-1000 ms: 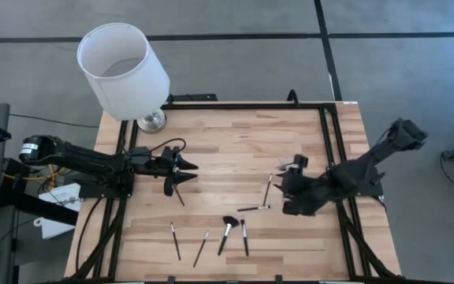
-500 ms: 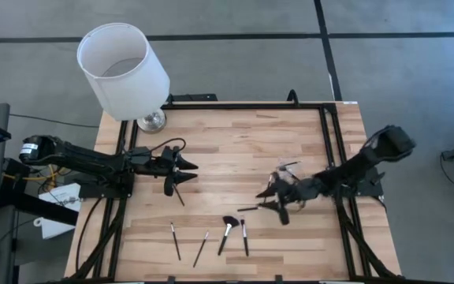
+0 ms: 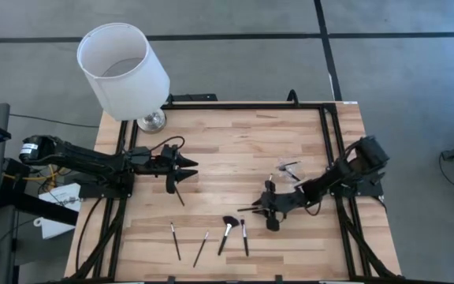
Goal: Put items in baskets/containers
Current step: Put the blush brush into the transparent organizer
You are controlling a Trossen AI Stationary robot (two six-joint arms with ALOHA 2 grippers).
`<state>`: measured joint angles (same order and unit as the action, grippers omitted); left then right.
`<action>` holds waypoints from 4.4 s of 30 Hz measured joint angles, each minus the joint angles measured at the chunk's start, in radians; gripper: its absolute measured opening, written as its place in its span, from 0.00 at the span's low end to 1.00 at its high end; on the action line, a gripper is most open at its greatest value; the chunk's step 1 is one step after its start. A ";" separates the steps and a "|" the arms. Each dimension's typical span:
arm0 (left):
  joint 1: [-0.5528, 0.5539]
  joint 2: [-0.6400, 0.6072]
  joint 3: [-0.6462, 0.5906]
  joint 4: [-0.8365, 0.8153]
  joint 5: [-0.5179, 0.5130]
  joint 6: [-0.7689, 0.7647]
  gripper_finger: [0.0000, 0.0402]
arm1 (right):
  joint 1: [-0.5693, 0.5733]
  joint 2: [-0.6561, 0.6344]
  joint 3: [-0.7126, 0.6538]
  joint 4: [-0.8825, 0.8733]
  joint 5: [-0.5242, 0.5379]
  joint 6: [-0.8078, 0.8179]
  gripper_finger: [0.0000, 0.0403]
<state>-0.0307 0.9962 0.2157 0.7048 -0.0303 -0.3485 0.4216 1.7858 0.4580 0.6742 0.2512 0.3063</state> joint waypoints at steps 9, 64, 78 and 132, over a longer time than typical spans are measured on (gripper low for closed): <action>0.000 0.000 0.000 0.000 -0.004 -0.009 0.40 | 0.012 0.142 0.008 0.107 0.070 -0.003 0.19; -0.167 0.717 0.360 -0.032 0.072 0.132 0.40 | -0.102 0.082 0.470 -0.340 0.065 -0.237 0.04; -0.167 0.716 0.359 -0.025 0.075 0.132 0.10 | -0.103 0.081 0.470 -0.323 0.069 -0.236 0.03; -0.067 0.432 0.359 0.134 0.050 0.354 0.07 | 0.029 -0.174 0.213 0.184 0.583 -0.229 0.16</action>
<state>-0.0976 1.4281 0.5747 0.8389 0.0196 0.0060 0.4501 1.6113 0.6705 0.8577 0.8345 0.0776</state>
